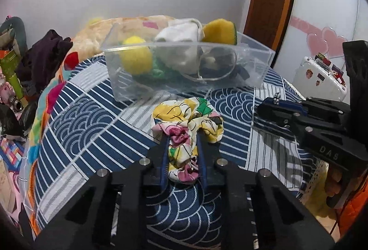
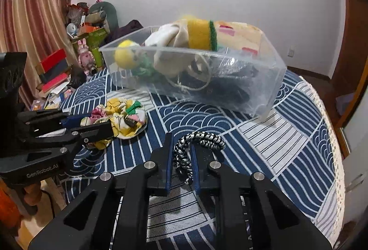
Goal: Organize soft objects
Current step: 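Grasp the floral cloth with the left tool while the right tool grasps the braided cord, then release the cloth into the box with the left tool while the right tool releases the cord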
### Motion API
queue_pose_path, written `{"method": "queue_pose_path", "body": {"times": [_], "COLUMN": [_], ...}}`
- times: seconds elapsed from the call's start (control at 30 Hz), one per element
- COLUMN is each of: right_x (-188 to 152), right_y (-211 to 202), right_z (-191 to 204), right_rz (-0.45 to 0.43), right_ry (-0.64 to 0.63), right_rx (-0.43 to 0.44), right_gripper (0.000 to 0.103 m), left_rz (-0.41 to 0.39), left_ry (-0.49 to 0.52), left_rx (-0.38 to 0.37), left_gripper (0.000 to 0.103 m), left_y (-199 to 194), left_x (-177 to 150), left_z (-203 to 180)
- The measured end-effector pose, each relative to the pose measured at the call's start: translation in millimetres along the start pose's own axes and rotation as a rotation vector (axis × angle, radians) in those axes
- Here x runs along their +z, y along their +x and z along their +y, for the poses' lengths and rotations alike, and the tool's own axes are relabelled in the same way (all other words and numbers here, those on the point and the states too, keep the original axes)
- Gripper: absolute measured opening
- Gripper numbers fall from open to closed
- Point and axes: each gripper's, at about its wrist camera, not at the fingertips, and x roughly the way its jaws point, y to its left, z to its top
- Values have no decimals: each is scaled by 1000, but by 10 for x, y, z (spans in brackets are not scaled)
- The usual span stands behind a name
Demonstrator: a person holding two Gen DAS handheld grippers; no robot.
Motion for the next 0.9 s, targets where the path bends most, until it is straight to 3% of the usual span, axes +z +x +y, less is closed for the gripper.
{"method": "queue_pose_path", "body": {"times": [0.37, 0.6, 0.9], "right_x": [332, 675, 784], "right_y": [-274, -298, 199], "right_z": [-24, -95, -342], "right_rz": [-144, -246, -153], "right_ry": [-19, 1, 98], "right_rx": [-42, -64, -86], "right_gripper": [13, 13, 13], "left_rz": [-162, -211, -144], "left_ry": [-6, -33, -35], "left_rx": [19, 28, 76], "left_gripper": [21, 21, 21], "left_y": [-362, -299, 203], "left_x": [478, 857, 1031], "left_z": [89, 168, 202]}}
